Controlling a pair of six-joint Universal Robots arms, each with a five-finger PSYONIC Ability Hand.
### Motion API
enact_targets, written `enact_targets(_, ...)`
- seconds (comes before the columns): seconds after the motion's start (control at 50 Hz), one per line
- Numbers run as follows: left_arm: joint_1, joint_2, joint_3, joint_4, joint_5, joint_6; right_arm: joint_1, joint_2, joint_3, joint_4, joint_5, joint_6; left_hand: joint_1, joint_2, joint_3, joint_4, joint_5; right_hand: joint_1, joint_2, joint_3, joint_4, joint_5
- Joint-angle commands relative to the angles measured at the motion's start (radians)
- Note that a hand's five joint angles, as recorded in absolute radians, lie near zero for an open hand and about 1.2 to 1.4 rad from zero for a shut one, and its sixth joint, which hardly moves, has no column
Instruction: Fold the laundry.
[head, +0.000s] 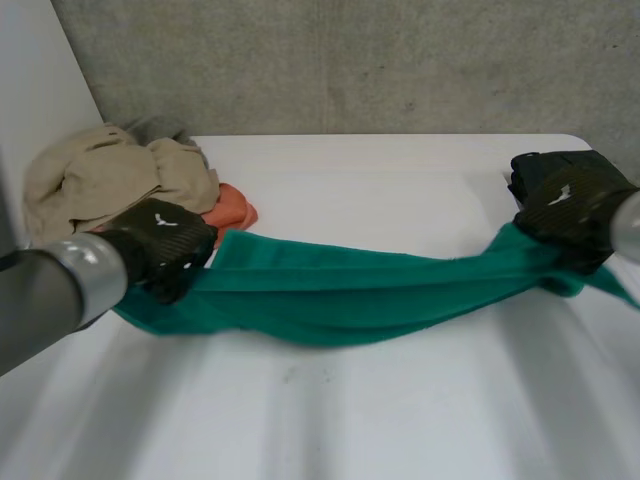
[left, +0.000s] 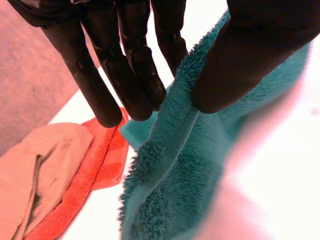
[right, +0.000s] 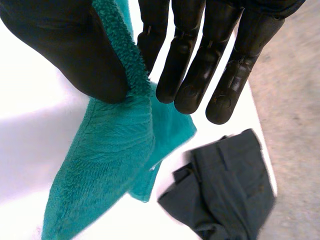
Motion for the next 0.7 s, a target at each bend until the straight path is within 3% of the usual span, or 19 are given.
enact_targets(0.02,-0.004,-0.368,0.325,0.205,-0.101,0.022,0.101,0.278,-0.161,-0.238,0.167,0.019,0.274,0.200,0.204,0.194,0.236,0.412,0.218,0.212,0.204,0.225)
enact_targets(0.08,-0.007,-0.431,0.465,0.294,-0.130,0.048,0.104,0.335,-0.271,-0.418,0.177,0.052,0.274,0.200,0.204,0.194,0.236,0.412,0.218,0.212,0.204,0.225)
enact_targets(0.14,-0.012,-0.465,0.617,0.466,-0.132,0.094,0.105,0.357,-0.365,-0.600,0.177,0.108,0.274,0.200,0.204,0.194,0.236,0.412,0.218,0.212,0.204,0.225)
enact_targets(0.16,-0.013,-0.465,0.645,0.523,-0.130,0.102,0.105,0.358,-0.406,-0.732,0.177,0.150,0.274,0.200,0.204,0.194,0.236,0.412,0.218,0.212,0.204,0.225)
enact_targets(0.18,-0.013,-0.462,0.684,0.643,-0.129,0.107,0.105,0.357,-0.422,-0.799,0.176,0.172,0.274,0.200,0.204,0.194,0.236,0.412,0.218,0.212,0.204,0.225)
enact_targets(0.26,-0.019,-0.427,0.688,0.923,-0.129,0.084,0.105,0.320,-0.437,-1.091,0.171,0.263,0.274,0.200,0.204,0.194,0.236,0.412,0.218,0.212,0.204,0.225)
enact_targets(0.3,-0.024,-0.401,0.674,0.995,-0.132,0.070,0.105,0.294,-0.429,-1.198,0.170,0.296,0.274,0.200,0.204,0.194,0.236,0.412,0.218,0.212,0.204,0.225)
enact_targets(0.44,-0.026,-0.279,0.486,1.016,-0.134,0.018,0.105,0.262,-0.382,-1.203,0.167,0.327,0.274,0.200,0.204,0.194,0.236,0.412,0.218,0.212,0.204,0.225)
enact_targets(0.7,-0.009,-0.216,0.022,1.011,-0.135,0.016,0.110,0.226,-0.008,-1.104,0.058,0.333,0.274,0.200,0.204,0.194,0.236,0.412,0.218,0.212,0.204,0.225)
